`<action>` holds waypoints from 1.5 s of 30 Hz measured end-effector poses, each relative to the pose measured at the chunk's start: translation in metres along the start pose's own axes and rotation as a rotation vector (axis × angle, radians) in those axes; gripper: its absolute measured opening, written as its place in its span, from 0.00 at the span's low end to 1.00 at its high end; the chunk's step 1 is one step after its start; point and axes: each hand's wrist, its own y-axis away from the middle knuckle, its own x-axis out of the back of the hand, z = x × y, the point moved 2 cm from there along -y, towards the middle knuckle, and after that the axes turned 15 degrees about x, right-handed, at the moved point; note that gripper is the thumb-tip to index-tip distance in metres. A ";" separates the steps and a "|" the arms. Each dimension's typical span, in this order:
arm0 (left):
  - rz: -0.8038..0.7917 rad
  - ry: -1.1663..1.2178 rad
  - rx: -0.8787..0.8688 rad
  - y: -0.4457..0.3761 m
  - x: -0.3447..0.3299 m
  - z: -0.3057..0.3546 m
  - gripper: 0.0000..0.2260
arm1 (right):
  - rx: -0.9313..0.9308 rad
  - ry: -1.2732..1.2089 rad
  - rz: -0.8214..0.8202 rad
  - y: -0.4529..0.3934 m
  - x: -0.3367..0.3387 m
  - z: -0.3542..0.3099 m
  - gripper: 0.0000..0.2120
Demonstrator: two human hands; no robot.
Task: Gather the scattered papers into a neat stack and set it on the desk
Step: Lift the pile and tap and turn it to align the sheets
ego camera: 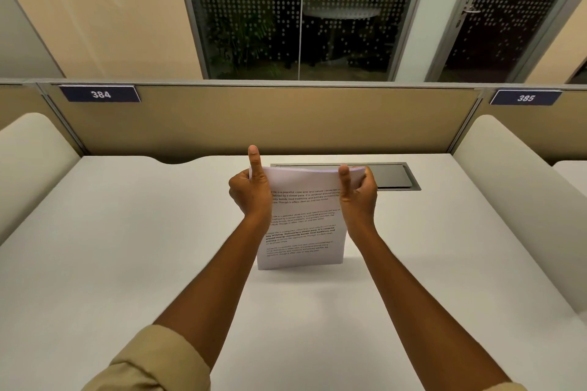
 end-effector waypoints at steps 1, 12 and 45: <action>0.000 0.004 0.004 -0.001 0.000 0.000 0.29 | -0.024 -0.017 -0.047 0.003 0.003 0.005 0.28; -0.213 -0.127 -0.082 -0.011 0.011 0.002 0.30 | -0.266 -0.073 -0.292 0.032 0.021 0.043 0.17; -0.448 -0.116 0.008 0.011 0.038 -0.104 0.13 | -0.244 -0.019 -0.212 0.068 0.012 0.055 0.21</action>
